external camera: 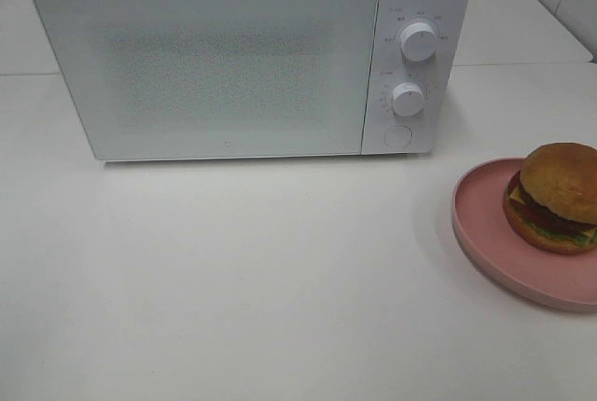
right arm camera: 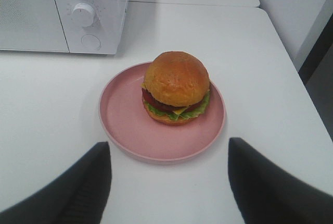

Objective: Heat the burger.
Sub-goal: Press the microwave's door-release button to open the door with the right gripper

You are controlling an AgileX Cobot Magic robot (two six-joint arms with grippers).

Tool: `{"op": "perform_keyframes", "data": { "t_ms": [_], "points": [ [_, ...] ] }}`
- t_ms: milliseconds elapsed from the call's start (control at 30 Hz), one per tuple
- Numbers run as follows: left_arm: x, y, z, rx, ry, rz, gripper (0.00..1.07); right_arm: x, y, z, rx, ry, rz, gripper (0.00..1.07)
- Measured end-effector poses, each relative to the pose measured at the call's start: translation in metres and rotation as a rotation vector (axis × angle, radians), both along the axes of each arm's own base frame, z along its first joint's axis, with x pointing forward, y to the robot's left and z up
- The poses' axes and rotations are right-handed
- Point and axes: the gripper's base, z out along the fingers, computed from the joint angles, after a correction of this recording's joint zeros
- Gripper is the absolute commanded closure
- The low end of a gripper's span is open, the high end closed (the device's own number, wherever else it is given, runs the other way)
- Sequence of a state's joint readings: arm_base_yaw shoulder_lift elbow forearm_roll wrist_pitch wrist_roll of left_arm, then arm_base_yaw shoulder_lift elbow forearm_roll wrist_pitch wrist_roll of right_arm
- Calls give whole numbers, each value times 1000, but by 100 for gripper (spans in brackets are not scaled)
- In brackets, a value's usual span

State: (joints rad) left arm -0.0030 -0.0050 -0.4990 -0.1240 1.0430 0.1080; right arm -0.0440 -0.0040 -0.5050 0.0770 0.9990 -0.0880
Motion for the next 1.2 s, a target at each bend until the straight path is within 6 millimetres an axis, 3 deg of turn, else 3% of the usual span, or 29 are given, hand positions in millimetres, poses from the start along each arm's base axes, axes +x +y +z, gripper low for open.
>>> {"op": "perform_keyframes", "data": {
  "t_ms": [1200],
  "points": [
    [0,0,0,0,0,0,106,0,0,0,0,0,0,48]
  ]
}}
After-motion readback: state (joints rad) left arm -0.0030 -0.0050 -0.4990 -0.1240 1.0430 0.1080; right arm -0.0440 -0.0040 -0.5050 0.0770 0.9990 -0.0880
